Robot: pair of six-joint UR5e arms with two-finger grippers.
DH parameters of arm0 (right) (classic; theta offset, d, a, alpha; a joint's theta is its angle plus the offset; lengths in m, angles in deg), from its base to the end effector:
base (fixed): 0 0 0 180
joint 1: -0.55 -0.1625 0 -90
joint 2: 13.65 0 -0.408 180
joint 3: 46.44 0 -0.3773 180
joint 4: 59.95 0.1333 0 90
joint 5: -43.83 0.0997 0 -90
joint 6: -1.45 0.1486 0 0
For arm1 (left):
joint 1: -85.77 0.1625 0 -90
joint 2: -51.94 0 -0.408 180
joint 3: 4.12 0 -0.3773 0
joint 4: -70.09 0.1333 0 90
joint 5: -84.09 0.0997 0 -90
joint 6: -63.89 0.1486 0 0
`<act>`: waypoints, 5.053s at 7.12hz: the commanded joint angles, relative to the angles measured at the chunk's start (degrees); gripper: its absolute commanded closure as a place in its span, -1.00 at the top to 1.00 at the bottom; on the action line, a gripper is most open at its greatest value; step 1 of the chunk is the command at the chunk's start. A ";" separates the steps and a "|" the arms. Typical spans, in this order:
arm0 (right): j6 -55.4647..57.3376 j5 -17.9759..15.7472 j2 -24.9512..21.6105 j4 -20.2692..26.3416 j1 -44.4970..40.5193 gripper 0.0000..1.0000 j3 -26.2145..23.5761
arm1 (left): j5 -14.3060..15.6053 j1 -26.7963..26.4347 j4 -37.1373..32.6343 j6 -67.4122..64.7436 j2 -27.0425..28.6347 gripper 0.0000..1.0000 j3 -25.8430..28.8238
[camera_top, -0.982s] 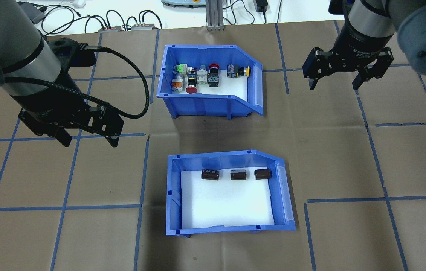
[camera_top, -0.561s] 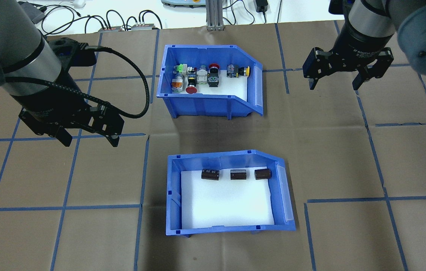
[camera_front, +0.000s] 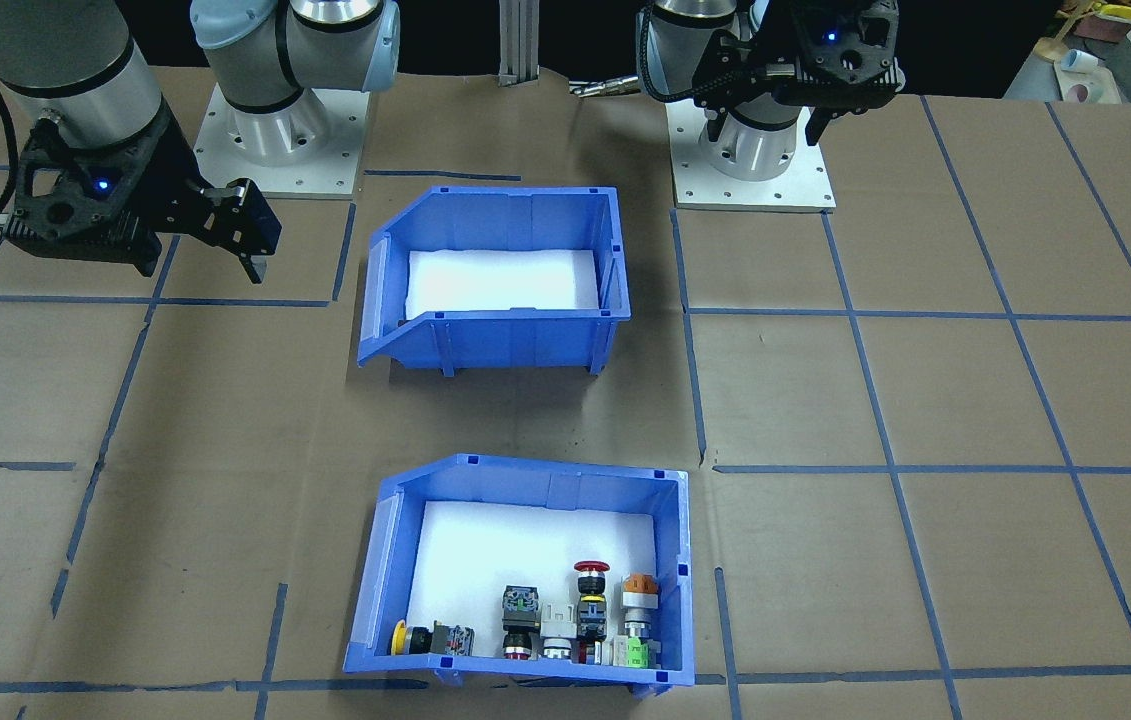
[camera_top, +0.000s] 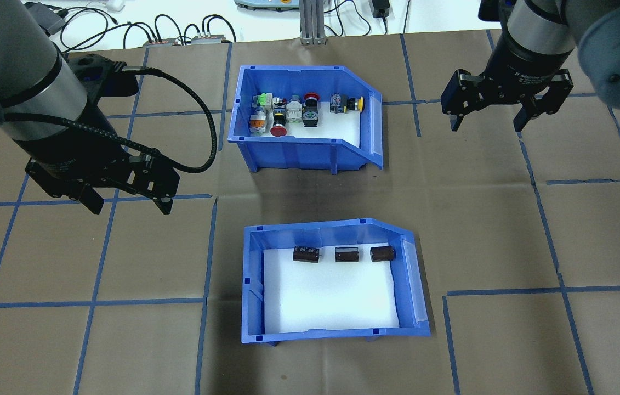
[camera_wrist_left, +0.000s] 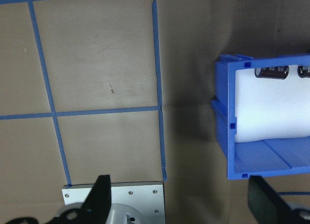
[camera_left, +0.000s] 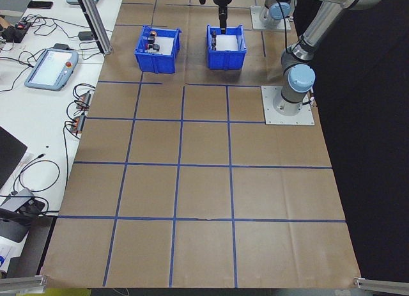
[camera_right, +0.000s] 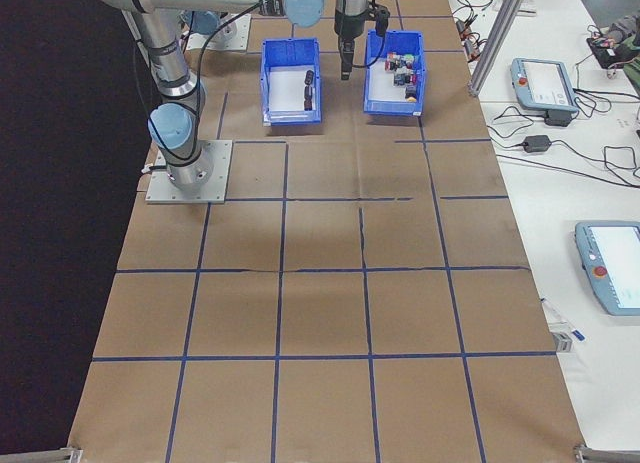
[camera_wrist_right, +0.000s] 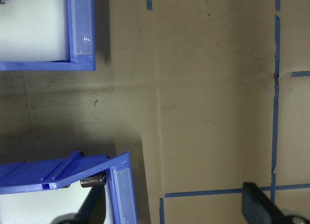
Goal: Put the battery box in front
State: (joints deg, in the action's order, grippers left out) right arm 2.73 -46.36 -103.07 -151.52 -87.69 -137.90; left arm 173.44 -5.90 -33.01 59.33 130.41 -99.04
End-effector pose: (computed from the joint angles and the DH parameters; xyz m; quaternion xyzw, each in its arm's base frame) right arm 0.1180 -0.4835 0.4076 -0.0265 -0.9996 -0.0041 0.0016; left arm -0.1459 -0.3714 0.4468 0.0255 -0.9981 -0.0568 0.0026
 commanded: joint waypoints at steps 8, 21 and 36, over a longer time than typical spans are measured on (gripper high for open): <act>-40.34 0.46 14.16 -0.72 -7.61 1.00 13.04 | -6.81 -13.16 6.15 -83.80 -6.48 0.96 -14.21; -56.92 -4.20 39.84 -17.81 -27.68 1.00 23.27 | -6.20 -34.54 39.37 -115.58 7.21 0.97 -29.26; -86.66 -4.82 14.48 -14.24 -3.47 -0.91 3.78 | -4.09 -30.53 47.04 -109.80 1.02 -1.00 -33.04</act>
State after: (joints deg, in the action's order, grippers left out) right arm -76.67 -51.67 -83.98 -164.59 -97.06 -128.96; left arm 169.15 -39.10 15.29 -53.85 134.68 -132.08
